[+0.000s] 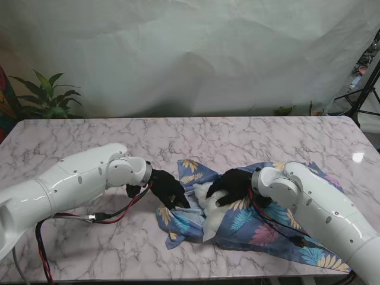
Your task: Put a pillowcase on a pillow
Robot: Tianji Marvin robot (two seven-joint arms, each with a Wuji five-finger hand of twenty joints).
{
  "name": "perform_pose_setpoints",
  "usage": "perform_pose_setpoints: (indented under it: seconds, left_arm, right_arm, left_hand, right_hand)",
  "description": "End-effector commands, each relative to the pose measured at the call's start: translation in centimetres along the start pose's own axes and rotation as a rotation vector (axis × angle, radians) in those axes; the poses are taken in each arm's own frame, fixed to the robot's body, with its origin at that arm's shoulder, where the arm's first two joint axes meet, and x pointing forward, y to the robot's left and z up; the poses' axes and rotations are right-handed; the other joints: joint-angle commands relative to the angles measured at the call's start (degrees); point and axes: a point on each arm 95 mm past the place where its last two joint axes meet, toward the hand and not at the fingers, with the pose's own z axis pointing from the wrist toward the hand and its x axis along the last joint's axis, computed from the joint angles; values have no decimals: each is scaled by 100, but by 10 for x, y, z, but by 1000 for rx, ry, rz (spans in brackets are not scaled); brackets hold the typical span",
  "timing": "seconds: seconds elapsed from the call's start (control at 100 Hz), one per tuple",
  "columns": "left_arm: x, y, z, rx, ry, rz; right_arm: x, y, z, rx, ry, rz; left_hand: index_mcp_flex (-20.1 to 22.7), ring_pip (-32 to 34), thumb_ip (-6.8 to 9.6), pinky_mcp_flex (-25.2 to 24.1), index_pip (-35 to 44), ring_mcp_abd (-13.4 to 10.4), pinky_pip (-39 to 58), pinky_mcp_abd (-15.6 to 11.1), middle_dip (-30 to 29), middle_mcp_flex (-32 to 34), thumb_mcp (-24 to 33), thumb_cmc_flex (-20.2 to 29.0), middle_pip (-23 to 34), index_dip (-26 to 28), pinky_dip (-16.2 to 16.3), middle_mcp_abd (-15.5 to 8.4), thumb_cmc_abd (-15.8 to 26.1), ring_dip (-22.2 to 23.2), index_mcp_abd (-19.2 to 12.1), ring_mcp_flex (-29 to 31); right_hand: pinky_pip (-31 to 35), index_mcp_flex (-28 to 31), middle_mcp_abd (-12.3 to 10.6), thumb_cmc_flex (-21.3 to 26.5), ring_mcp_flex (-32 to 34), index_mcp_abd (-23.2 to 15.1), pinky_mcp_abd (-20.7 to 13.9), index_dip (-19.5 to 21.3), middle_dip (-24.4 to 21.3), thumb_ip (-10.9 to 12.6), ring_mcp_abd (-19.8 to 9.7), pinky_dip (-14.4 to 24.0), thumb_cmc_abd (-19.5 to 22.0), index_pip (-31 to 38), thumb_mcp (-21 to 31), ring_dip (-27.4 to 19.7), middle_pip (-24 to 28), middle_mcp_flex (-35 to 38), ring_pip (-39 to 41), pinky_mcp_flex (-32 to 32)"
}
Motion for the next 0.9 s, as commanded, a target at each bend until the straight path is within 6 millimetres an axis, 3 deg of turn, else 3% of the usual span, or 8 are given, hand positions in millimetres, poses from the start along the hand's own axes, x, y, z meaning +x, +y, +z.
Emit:
perform_pose_setpoints:
  seconds: [0.0, 0.06, 0.1, 0.18, 0.24, 0.36, 0.6, 0.89]
  left_arm:
    - [-11, 18, -3, -16, -35, 1]
    - [-12, 17, -4, 7, -40, 20]
    - [-12, 17, -5, 12, -46, 23]
    - [-13, 15, -6, 39, -64, 24]
    - [-15, 14, -7, 76, -76, 39]
    - [-16, 9, -10, 156, -98, 86]
    - [-12, 2, -18, 386, -165, 103]
    - [-1, -15, -24, 642, -202, 95]
  right_arm:
    - [-8, -25, -2, 67, -27, 16]
    - [-8, -25, -2, 66, -28, 18]
    - [-8, -25, -2, 66, -28, 20]
    - [-9, -25, -1, 67, -28, 22]
    - [-9, -25, -1, 67, -27, 22]
    - [-9, -25, 0, 67, -25, 21]
    - [-8, -25, 2, 71, -20, 22]
    - [-9, -23, 10, 66, -23, 27]
  left_hand:
    - [1408, 64, -52, -80, 4378, -135, -88, -81, 7, -202, -495, -356, 264, 1078, 199, -1, -177, 101, -228, -110]
    - [1513, 39, -98, -85, 5830, -139, -84, -101, -33, -284, -645, -617, 221, 1909, 243, 18, -77, 87, -263, -139]
    - [1250, -43, -103, -147, 6580, -148, -140, -127, -70, -467, -689, -786, 185, 3242, 285, 38, -78, 88, -216, -266]
    - [1168, -209, -78, -188, 6947, -57, -173, -121, -171, -552, -625, -723, 132, 4402, 314, 74, -322, -22, -178, -360]
    - [1192, -408, -151, -148, 7005, 26, -170, -108, -319, -506, 958, -1213, 105, 5103, 310, 71, -856, -281, -72, -350]
    - [1252, -864, -70, -36, 7228, 207, -84, -107, -685, -362, 1888, -1044, -187, 6104, 211, 101, -1193, -784, 370, -234]
    - [1317, -1817, -80, 652, 7401, 850, 567, 81, -1474, 1010, 2624, -394, -1416, 6693, -17, 701, -1469, -2069, 1712, 754]
    - [1183, -1577, -133, 949, 7375, 706, 974, -19, -731, 1994, 1872, 449, -2002, 6703, -233, 422, -1632, -2125, 2172, 1217]
  right_hand:
    - [129, 180, 109, 223, 193, -168, 328, 125, 107, -45, 84, 87, 259, 362, 292, 4, 332, 278, 34, 70]
    - [127, 185, 109, 219, 187, -173, 333, 128, 108, -60, 89, 87, 303, 366, 252, 4, 334, 286, 33, 63]
    - [126, 181, 105, 214, 187, -173, 330, 128, 109, -68, 93, 86, 347, 365, 209, 5, 335, 289, 35, 63]
    - [124, 191, 107, 240, 182, -185, 328, 130, 109, -74, 85, 86, 398, 368, 175, 6, 334, 286, 35, 59]
    - [125, 189, 97, 262, 180, -199, 327, 131, 108, -85, 83, 87, 446, 368, 135, 7, 333, 286, 36, 57]
    - [124, 181, 96, 261, 174, -204, 330, 132, 106, -95, 90, 87, 462, 367, 66, 7, 328, 287, 36, 54]
    - [115, 150, 126, 65, 154, -156, 344, 120, 99, -60, 110, 83, 394, 339, -63, 5, 311, 264, 29, 40]
    - [116, 161, 144, -5, 173, -132, 351, 112, 97, -11, 137, 82, 357, 326, -114, 5, 307, 277, 34, 47]
